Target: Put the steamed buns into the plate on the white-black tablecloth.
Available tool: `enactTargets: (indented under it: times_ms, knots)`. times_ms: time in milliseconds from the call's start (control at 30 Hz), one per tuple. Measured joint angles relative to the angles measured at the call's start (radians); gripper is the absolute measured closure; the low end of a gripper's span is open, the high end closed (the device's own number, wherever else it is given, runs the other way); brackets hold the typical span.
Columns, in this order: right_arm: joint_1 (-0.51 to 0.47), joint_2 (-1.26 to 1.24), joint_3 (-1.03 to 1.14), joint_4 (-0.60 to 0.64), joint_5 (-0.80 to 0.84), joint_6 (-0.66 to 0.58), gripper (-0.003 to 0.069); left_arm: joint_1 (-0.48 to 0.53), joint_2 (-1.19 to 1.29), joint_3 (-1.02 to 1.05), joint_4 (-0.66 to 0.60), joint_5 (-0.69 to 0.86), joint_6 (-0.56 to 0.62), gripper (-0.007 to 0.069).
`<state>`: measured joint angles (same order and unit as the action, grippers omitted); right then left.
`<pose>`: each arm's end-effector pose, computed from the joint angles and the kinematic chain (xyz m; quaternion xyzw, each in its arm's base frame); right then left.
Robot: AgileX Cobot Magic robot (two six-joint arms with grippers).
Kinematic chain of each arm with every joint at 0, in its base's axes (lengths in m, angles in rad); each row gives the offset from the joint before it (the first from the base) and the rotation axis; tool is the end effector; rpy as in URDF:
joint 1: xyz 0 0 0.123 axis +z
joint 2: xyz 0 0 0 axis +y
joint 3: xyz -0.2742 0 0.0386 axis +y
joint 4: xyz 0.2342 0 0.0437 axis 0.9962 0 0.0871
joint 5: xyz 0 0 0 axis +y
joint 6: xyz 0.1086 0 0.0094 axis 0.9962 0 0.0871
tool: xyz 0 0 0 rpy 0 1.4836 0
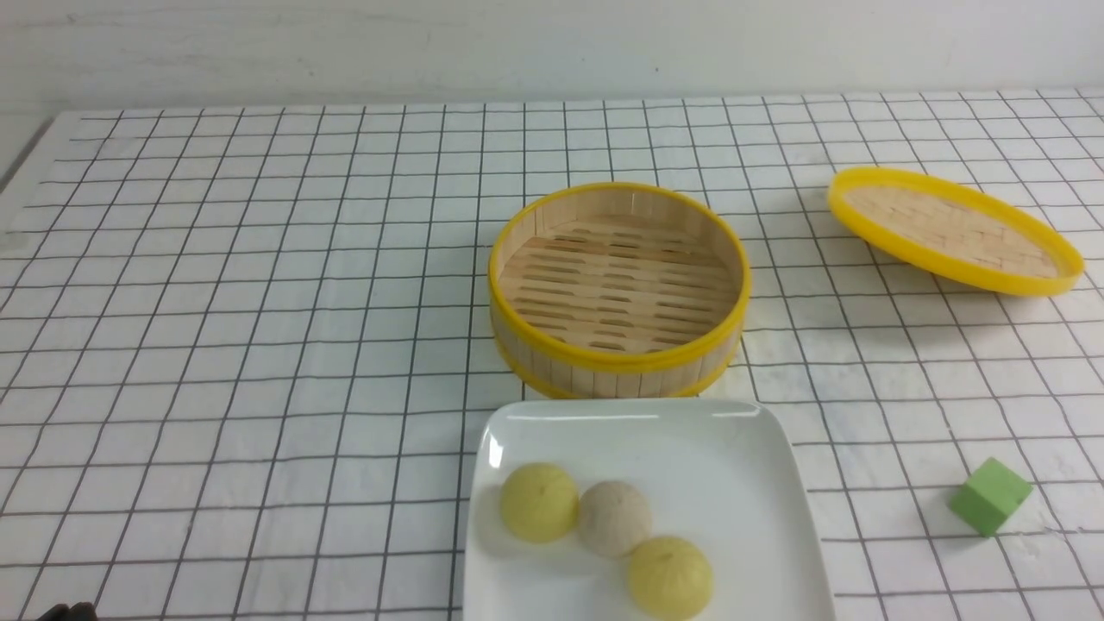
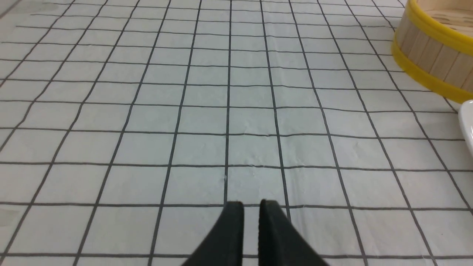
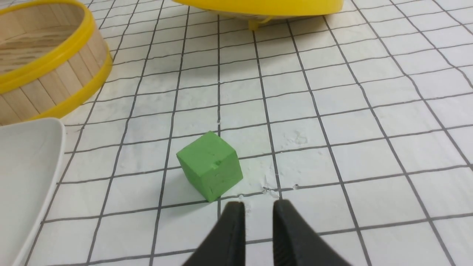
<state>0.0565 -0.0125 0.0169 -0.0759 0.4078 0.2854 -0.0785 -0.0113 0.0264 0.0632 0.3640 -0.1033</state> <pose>0.0631 0.0003 0.1661 0.0733 0.8085 0.0671 0.5800 0.0646 -0.0026 0.1673 0.0070 0.8022 -0.0276 0.5964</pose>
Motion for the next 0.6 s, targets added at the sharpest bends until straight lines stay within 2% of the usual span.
enactTargets:
  times_ms: [600]
  knots:
    - [0.0,0.0,0.0,0.0,0.0,0.0,0.0501,0.0,0.0,0.0,0.007,0.001,0.001,0.0517]
